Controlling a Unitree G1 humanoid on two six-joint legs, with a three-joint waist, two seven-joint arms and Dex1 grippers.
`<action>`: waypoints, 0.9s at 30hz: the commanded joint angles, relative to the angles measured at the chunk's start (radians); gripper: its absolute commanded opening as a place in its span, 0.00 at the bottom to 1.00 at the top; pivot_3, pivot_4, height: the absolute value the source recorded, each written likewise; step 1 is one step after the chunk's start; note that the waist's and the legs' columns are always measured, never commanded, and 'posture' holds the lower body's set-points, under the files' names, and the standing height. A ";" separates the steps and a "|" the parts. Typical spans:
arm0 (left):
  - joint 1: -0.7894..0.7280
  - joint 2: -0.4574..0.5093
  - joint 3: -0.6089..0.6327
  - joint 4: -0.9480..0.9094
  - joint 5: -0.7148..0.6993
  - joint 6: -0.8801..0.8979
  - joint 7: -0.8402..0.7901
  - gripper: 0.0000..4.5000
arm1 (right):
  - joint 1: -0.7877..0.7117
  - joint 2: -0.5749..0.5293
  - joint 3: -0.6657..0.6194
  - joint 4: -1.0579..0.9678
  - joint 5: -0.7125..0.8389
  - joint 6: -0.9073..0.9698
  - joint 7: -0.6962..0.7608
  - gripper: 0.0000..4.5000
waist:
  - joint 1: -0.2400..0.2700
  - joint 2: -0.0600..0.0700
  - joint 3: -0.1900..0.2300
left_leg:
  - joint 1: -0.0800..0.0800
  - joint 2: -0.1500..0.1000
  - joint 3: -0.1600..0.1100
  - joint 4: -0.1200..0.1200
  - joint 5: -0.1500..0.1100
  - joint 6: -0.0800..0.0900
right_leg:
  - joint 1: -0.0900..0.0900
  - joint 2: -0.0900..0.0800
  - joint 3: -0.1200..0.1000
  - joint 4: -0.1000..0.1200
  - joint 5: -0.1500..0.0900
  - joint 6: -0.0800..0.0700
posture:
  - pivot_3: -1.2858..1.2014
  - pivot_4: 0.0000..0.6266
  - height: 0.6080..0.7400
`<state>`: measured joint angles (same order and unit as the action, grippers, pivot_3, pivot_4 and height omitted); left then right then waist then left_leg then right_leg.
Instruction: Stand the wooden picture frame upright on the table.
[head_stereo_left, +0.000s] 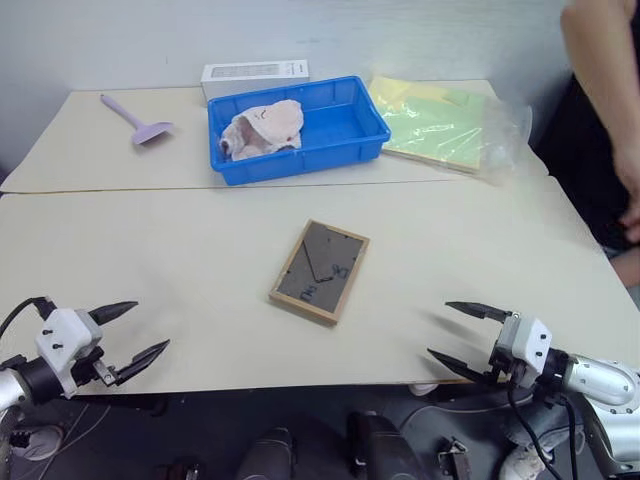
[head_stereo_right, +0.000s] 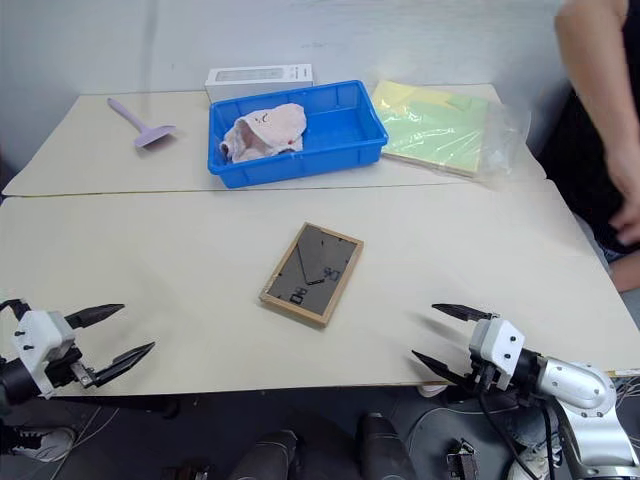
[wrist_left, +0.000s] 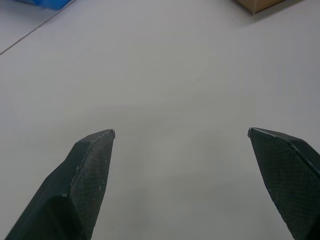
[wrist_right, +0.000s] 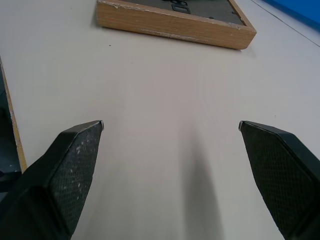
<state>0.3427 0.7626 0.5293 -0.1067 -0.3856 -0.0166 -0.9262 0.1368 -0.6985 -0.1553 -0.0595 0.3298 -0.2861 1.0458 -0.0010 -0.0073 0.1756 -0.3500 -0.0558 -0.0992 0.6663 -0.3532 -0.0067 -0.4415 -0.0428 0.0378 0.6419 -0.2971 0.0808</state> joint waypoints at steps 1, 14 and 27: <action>-0.016 -0.003 -0.009 -0.048 -0.028 0.057 0.019 1.00 | -0.025 0.010 0.015 -0.036 0.010 0.005 -0.007 1.00 | 0.001 0.000 0.000 | 0.000 0.000 0.000 0.000 0.000 0.000 | 0.000 0.000 0.000 0.000 0.000 0.000 | 0.52 0.24 1.00; -0.677 -0.113 -0.501 0.155 0.192 0.248 0.161 0.40 | -0.311 0.124 0.247 -0.051 -0.165 0.311 -0.211 0.27 | 0.013 -0.001 -0.001 | -0.002 -0.001 0.000 0.003 0.002 -0.002 | -0.003 0.001 -0.001 0.002 0.001 0.000 | 0.52 0.24 1.00; -0.733 -0.228 -0.665 0.212 0.226 0.210 0.056 0.12 | -0.501 0.232 0.338 0.084 -0.234 0.330 -0.238 0.00 | 0.000 -0.001 -0.001 | -0.004 -0.001 0.000 0.007 0.002 -0.002 | -0.004 0.000 -0.001 0.003 0.001 0.000 | 0.52 0.24 1.00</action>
<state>-0.4101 0.5466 -0.1073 0.1583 -0.1334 0.1743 -0.8331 -0.3435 -0.4777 0.1855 0.0362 0.0894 0.0643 0.8064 -0.0012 -0.0086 0.1746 -0.3541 -0.0570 -0.0994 0.6740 -0.3518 -0.0084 -0.4456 -0.0428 0.0368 0.6456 -0.2960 0.0810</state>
